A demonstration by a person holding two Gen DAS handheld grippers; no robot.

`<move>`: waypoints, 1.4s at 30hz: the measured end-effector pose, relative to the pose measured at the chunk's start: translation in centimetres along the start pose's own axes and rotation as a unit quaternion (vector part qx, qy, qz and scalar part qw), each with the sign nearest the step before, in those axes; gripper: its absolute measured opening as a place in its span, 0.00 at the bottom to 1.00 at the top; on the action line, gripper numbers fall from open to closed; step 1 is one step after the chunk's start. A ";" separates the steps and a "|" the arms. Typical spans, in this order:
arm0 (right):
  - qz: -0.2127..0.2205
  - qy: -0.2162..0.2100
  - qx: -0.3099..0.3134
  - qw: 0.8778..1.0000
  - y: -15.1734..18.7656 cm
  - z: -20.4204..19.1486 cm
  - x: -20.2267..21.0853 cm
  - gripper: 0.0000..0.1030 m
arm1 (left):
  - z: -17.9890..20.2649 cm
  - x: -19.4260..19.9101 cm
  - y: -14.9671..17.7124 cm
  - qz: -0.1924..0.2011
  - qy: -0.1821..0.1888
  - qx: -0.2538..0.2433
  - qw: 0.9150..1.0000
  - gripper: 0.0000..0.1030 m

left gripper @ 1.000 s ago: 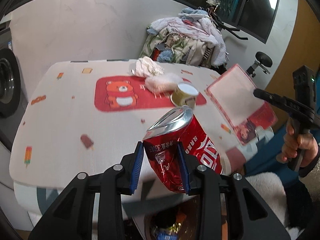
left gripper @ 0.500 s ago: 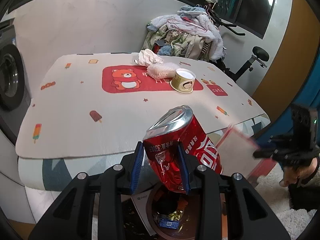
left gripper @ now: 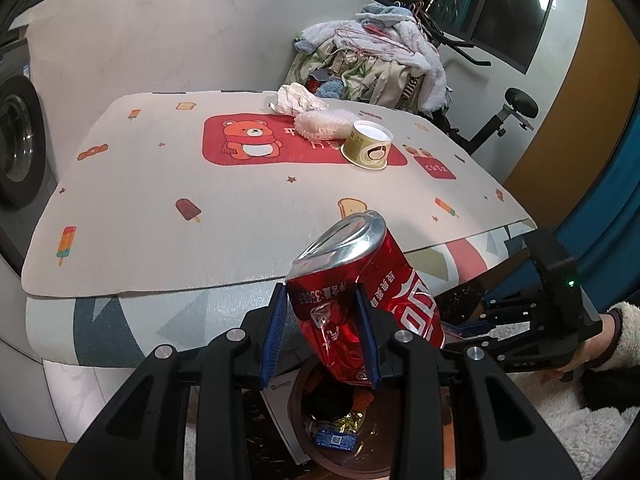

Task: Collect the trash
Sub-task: 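Lower the cola can and clear plastic box into the brown bin, opening both tools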

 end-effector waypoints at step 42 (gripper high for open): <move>0.234 0.130 -0.137 0.954 1.5 9.4 6.1 0.94 | 6.6 -8.5 5.6 -0.072 0.008 -0.198 0.978 0.32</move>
Point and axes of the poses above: each gripper's, at about its wrist camera, not at the fingertips, and x roughly against the way its jaws point, z to its right, y to its underside, the point moved 5 cm from there along -x, roughly the way its jaws point, and after that the axes turned 10 degrees about -z, right-handed, at the moved point
